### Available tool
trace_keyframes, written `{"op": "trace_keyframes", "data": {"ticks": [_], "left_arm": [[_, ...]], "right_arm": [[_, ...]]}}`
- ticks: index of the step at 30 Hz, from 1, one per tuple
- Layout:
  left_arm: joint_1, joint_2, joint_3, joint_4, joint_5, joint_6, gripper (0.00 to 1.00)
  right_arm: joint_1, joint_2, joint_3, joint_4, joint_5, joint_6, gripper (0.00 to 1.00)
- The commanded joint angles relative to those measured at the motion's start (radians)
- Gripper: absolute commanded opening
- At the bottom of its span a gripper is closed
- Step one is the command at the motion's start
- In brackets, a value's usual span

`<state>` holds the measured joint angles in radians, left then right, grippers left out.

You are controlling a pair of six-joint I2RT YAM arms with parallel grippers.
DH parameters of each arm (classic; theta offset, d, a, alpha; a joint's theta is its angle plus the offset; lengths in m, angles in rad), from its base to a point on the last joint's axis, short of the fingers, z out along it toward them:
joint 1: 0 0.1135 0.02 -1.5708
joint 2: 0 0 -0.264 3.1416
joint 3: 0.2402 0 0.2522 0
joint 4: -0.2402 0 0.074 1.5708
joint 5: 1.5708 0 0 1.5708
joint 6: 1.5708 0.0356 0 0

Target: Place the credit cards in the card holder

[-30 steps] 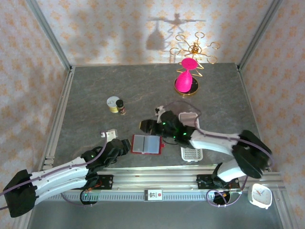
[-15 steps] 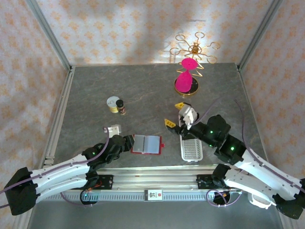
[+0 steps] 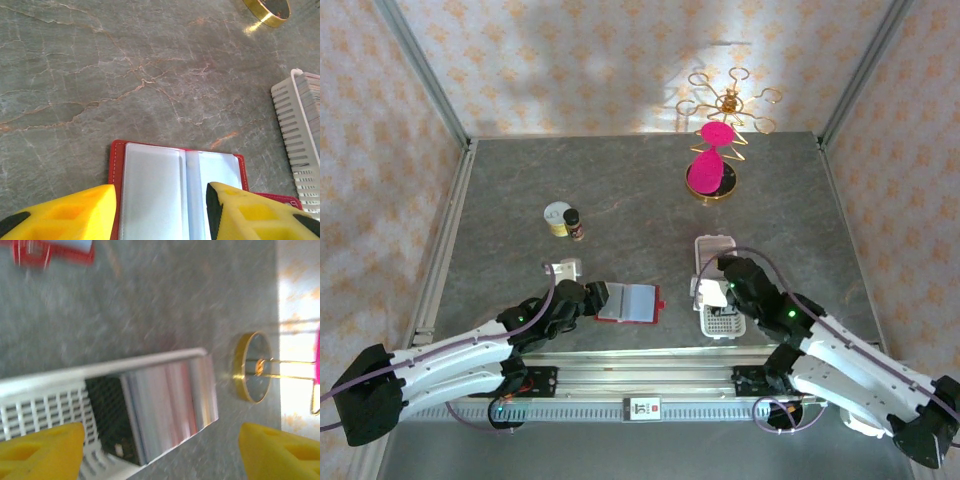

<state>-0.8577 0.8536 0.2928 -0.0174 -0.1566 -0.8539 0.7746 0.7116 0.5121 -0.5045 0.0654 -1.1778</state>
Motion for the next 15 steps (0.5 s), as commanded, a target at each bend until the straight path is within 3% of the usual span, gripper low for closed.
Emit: {"op": "trace_keyframes", "data": {"ticks": [1, 9, 15], "left_arm": [[-0.004, 0.004, -0.019, 0.058, 0.013, 0.018, 0.52], [-0.004, -0.002, -0.035, 0.068, 0.018, 0.016, 0.52], [-0.004, -0.020, -0.040, 0.068, 0.042, 0.016, 0.52]], "right_arm": [[-0.031, 0.022, -0.044, 0.058, 0.075, -0.097, 0.82], [-0.062, 0.172, -0.091, 0.268, 0.125, -0.142, 0.83], [-0.073, 0.272, -0.063, 0.276, 0.135, -0.151, 0.77]]}}
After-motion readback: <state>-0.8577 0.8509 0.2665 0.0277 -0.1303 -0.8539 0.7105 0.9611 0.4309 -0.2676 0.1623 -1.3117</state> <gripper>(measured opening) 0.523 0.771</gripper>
